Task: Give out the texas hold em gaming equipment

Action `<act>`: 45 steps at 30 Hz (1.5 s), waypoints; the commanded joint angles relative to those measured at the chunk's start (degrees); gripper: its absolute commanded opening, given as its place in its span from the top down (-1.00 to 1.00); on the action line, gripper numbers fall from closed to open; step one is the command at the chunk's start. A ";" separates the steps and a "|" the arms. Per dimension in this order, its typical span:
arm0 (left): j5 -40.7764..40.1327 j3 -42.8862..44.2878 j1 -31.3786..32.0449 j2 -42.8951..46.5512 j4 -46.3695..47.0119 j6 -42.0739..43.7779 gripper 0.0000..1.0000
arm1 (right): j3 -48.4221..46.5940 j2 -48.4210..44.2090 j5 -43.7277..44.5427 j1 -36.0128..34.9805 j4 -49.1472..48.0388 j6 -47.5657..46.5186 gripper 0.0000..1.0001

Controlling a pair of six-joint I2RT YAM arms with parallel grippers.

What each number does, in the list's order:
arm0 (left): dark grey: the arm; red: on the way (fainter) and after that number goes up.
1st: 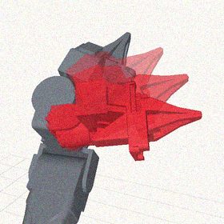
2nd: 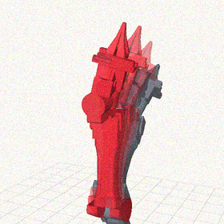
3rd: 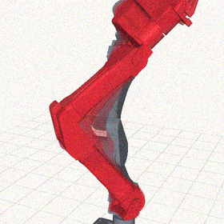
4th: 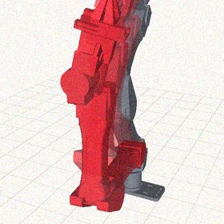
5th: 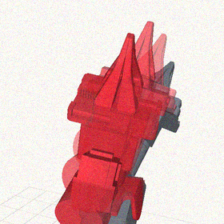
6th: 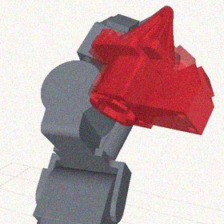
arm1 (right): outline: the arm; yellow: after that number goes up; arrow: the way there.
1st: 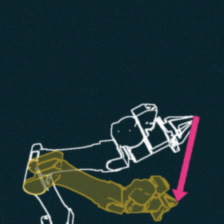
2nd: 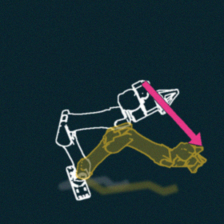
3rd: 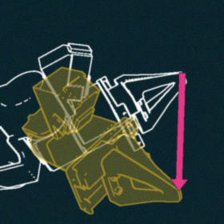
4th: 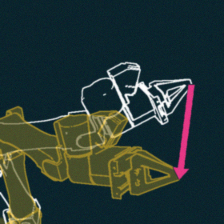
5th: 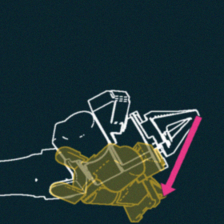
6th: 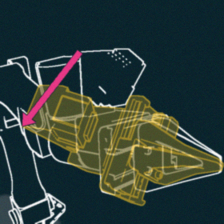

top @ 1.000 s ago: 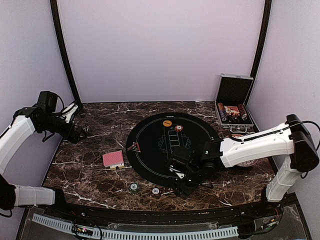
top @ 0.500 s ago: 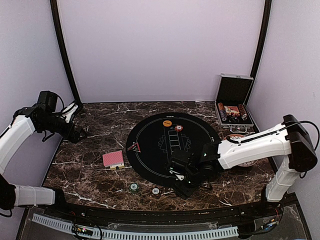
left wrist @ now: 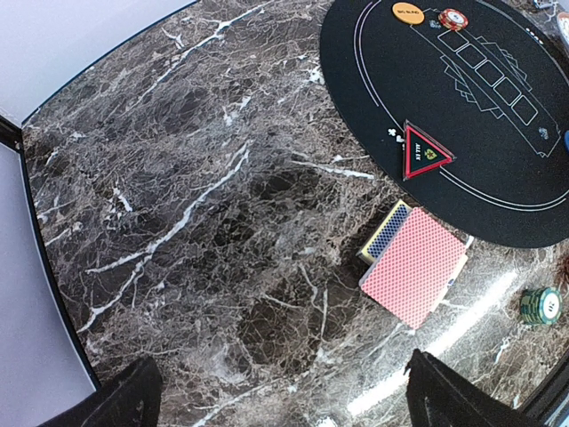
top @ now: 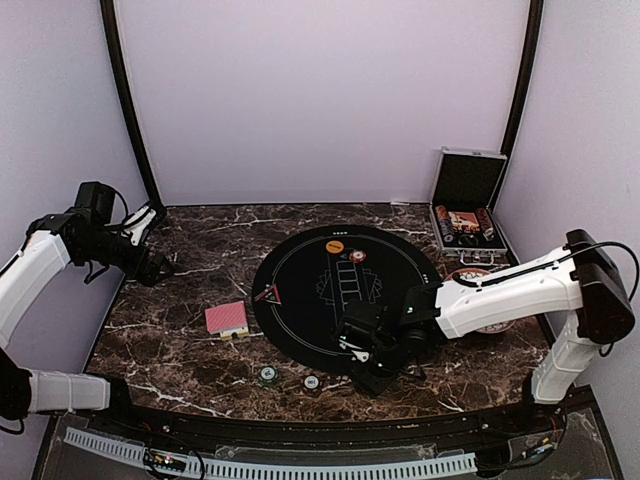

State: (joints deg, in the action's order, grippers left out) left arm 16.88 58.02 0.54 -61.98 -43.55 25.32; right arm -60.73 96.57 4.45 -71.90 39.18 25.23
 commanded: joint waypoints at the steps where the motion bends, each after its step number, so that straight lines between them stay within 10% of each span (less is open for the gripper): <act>1: 0.28 0.66 -0.10 0.14 -1.17 0.47 -0.98 | -1.84 -0.86 -0.36 -0.63 1.01 -1.00 -0.12; 29: 0.65 0.43 -0.09 0.24 -1.93 0.45 -0.98 | -4.76 -1.76 0.41 -0.95 4.37 -1.65 0.35; 45: 1.18 0.94 -0.10 0.37 -2.78 0.23 -0.97 | -23.68 10.07 3.00 0.04 3.99 -5.95 0.43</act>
State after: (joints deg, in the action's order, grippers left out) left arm 16.97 58.02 0.54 -61.98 -44.49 25.34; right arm -78.54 100.90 6.92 -72.16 46.63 21.30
